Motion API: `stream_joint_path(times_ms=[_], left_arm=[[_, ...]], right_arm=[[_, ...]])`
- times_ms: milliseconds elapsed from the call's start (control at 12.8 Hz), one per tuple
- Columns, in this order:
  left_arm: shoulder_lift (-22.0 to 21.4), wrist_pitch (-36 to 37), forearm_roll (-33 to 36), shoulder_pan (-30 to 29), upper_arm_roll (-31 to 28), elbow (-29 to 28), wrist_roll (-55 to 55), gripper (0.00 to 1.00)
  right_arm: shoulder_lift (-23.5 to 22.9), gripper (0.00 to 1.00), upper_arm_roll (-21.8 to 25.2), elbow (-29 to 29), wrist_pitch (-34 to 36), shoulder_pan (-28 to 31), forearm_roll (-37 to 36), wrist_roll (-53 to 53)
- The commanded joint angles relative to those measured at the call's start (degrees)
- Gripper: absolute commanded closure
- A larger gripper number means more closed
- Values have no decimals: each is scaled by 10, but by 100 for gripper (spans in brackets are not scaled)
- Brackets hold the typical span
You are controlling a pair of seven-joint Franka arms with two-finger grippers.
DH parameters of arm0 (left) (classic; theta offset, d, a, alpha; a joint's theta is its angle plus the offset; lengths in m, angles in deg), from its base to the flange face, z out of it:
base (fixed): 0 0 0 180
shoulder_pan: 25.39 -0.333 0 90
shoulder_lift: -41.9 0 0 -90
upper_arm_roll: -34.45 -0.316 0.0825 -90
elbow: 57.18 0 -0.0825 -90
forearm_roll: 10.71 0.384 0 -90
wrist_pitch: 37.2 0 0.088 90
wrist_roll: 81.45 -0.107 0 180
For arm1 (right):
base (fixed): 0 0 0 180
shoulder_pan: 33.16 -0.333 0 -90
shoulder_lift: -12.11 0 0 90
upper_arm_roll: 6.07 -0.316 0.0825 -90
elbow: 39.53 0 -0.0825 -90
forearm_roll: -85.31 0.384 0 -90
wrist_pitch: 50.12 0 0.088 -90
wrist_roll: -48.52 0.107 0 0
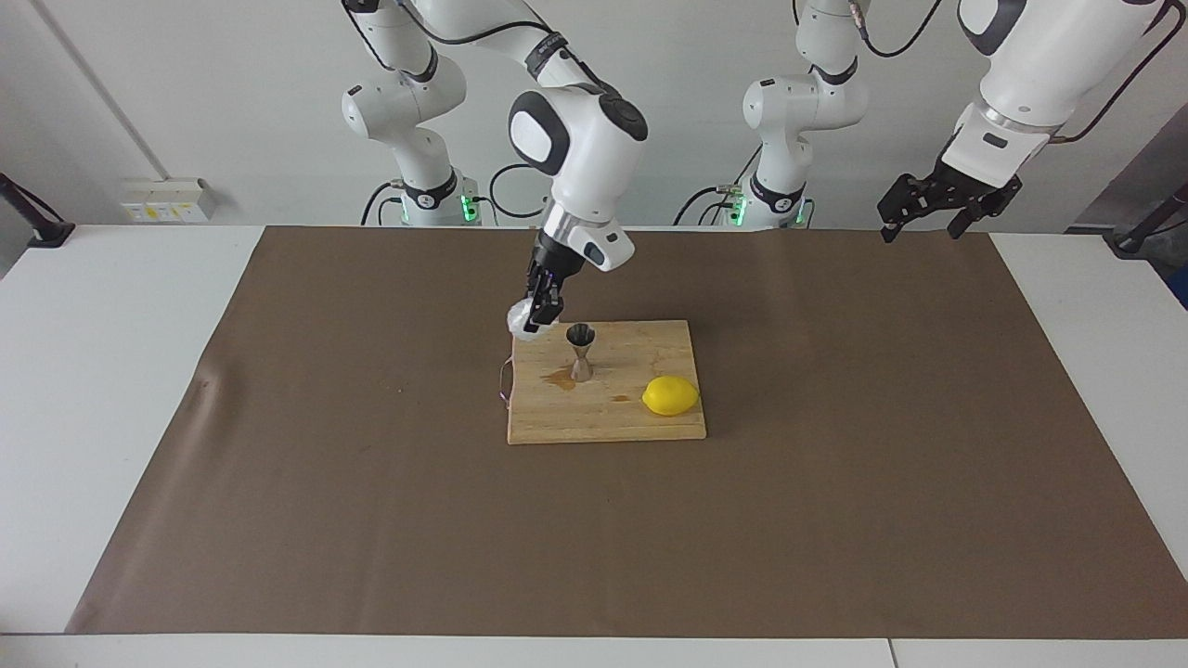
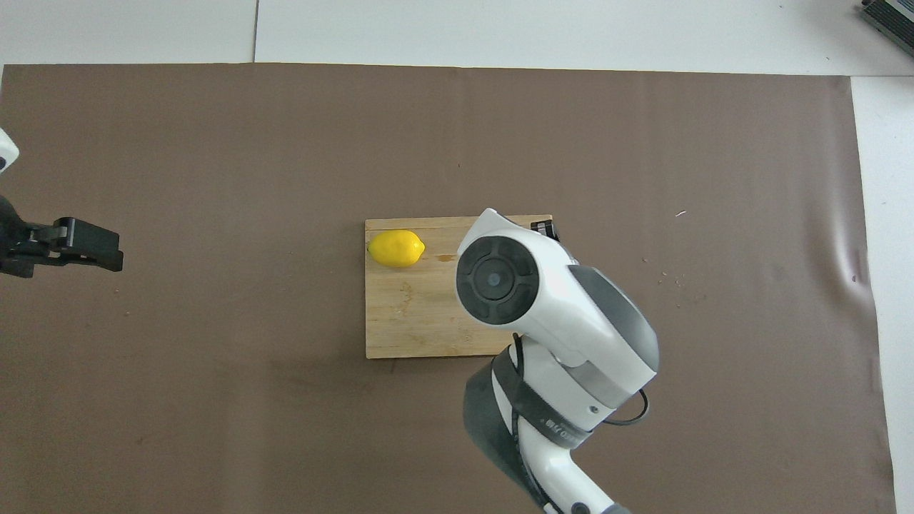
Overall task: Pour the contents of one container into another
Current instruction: 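Carry the clear cup back and set it down with the right gripper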
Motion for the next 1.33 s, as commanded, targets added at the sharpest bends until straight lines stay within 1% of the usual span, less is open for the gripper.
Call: stream_joint_path(times_ms=[0, 78, 156, 312, 390, 547, 703, 781, 859, 1093, 1171, 1249], left_arm=[[-13, 4, -2, 5, -6, -12, -1, 0], [-13, 4, -2, 5, -6, -12, -2, 0], [-13, 4, -2, 5, -6, -12, -1, 0], [-13, 4, -2, 5, -6, -12, -1, 0], [-13, 4, -1, 5, -6, -12, -1, 0], [-13, 4, -2, 5, -6, -12, -1, 0], [-13, 4, -2, 5, -6, -12, -1, 0], [-13, 4, -2, 5, -6, -12, -2, 0], [-13, 4, -2, 5, -6, -12, -1, 0], [-13, 4, -2, 5, -6, -12, -1, 0], [-13, 4, -2, 5, -6, -12, -1, 0], [-13, 4, -1, 5, -6, -12, -1, 0]], right_arm=[[10, 100, -5, -44, -56, 73, 74, -89], [11, 100, -5, -60, -77, 116, 127, -153], [18, 100, -5, -95, -118, 156, 190, -224], [41, 100, -4, -187, -214, 223, 307, -360], [51, 100, -4, -218, -237, 250, 348, -417], [53, 100, -4, -248, -240, 301, 392, -514], [50, 100, -4, -262, -245, 342, 421, -578], [50, 81, -4, -264, -245, 348, 421, -585], [50, 1, -4, -264, -241, 358, 421, -586], [61, 0, -2, -252, -219, 384, 421, -583], [71, 0, -2, -239, -210, 395, 421, -581], [74, 0, -1, -213, -195, 406, 421, -576]])
